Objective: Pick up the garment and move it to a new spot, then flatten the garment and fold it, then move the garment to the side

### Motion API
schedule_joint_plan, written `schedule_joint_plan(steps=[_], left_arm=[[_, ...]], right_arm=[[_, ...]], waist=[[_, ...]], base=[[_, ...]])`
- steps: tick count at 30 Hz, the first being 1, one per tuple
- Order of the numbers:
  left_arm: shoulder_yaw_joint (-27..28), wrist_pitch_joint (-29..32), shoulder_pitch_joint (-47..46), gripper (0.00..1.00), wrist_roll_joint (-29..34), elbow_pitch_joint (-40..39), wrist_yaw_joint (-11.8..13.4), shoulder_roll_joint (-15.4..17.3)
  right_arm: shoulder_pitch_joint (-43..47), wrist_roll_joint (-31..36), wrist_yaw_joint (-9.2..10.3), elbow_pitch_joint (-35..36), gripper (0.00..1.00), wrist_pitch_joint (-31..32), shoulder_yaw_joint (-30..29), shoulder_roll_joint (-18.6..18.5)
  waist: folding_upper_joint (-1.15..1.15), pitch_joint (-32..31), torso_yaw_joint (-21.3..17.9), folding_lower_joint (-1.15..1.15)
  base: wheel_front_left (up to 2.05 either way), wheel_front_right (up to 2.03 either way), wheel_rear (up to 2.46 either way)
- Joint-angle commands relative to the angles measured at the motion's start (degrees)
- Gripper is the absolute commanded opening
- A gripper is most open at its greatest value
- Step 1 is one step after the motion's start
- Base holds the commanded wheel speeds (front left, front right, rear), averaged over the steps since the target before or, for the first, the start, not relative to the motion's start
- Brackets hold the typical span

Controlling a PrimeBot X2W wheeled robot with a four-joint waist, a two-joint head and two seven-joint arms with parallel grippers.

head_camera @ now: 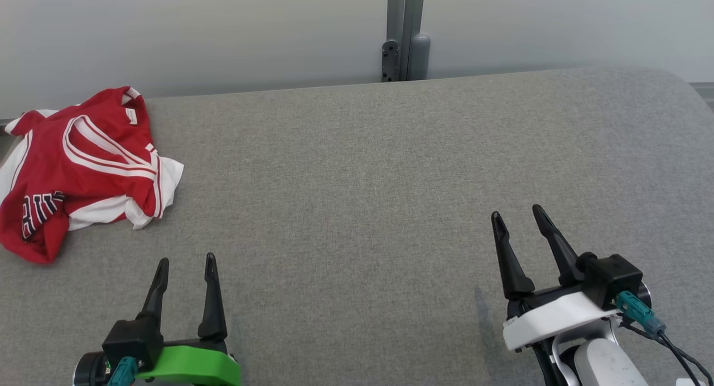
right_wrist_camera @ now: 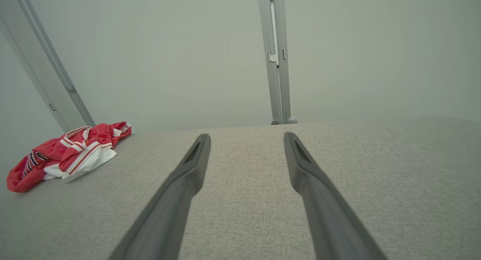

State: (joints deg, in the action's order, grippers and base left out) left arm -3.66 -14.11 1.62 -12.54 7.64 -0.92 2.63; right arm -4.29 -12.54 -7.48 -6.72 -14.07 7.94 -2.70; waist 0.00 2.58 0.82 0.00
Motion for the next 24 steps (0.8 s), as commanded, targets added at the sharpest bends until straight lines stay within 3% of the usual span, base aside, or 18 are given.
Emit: schedule_joint_plan(steps=[1,8,24], left_arm=[[0.0,-0.4,0.6,1.00,1.3,0.0,0.3,0.4],[-0.2,-1.3,1.0,1.00,3.8,0.3,0.6,0.4],[-0.1,-1.0,0.8,1.00,3.3,0.9,0.4,0.4]], right_arm=[[0.4,1.4,-0.02,0.3,1.00,-0.5,0.0,-0.3],[0.6,4.3,-0.01,-0.1,1.00,-1.3,-0.3,-0.3],[0.4,3.7,-0.01,-1.1,1.00,-1.2,-0.3,-0.3]], waist=[[0.00,0.1,0.0,0.00],[0.00,0.2,0.1,0.00],[0.00,0.3,0.1,0.00]], base=[[0.00,0.00,0.00],[0.00,0.00,0.00],[0.00,0.00,0.00]])
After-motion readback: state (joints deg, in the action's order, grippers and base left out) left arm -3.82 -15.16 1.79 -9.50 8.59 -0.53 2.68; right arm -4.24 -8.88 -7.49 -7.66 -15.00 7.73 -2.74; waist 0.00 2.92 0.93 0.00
